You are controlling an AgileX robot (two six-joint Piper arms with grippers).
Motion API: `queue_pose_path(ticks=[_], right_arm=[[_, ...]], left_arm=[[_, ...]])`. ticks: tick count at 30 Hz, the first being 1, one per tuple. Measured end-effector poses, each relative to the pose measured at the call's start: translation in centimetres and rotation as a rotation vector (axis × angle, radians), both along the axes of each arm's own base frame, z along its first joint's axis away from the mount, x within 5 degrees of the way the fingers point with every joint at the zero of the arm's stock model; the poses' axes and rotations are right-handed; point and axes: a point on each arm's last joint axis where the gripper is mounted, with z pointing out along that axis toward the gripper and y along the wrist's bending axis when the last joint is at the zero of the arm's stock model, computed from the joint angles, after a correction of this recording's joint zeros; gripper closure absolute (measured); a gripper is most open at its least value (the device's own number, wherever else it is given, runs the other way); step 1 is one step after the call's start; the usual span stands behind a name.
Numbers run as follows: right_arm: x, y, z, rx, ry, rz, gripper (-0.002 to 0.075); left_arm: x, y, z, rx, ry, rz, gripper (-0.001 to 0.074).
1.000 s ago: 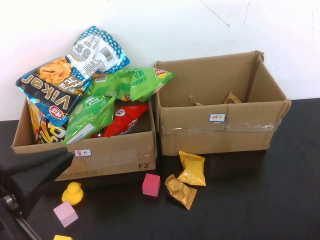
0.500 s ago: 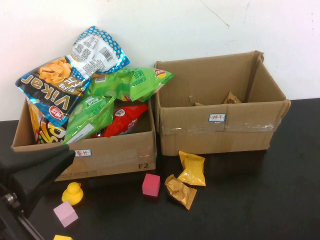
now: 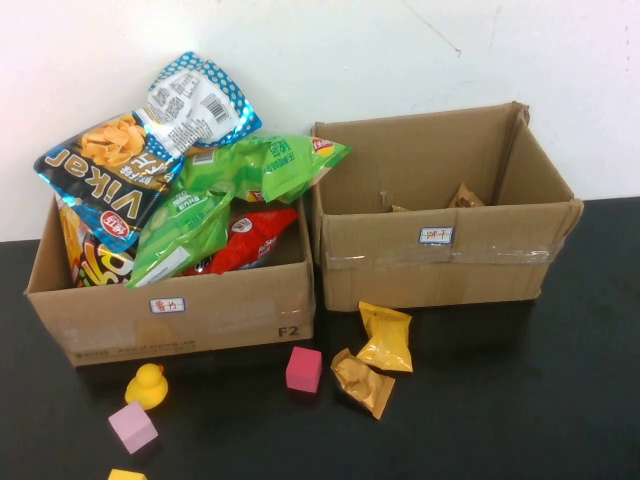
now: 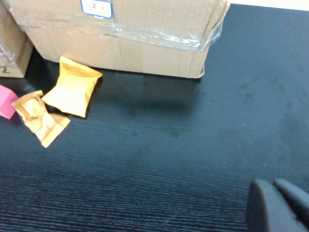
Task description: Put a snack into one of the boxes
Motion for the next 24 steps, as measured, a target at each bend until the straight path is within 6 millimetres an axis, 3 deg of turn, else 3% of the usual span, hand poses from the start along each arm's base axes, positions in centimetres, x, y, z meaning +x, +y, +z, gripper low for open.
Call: queue_pose_path(ticks=[7,13,24], right_arm=[[0.0,0.0,0.0,-0.001,0.004,0.0,0.0726],[0.2,0.1,-0.2,0.0,0.013,0.0,0.0726],[1.1,0.5,-1.1,-0.016,0.065,-0.001,0.0726]], left_arm=[[-0.6,1.3,-5.1,-0.117,0.041,0.236,0.0736],[-0.1,1.5,-8.8,-0.096,0.153,0.294,0.0736],[-0.3,1.5,-10.0,-0.079,0.262,0.299,0.0736]])
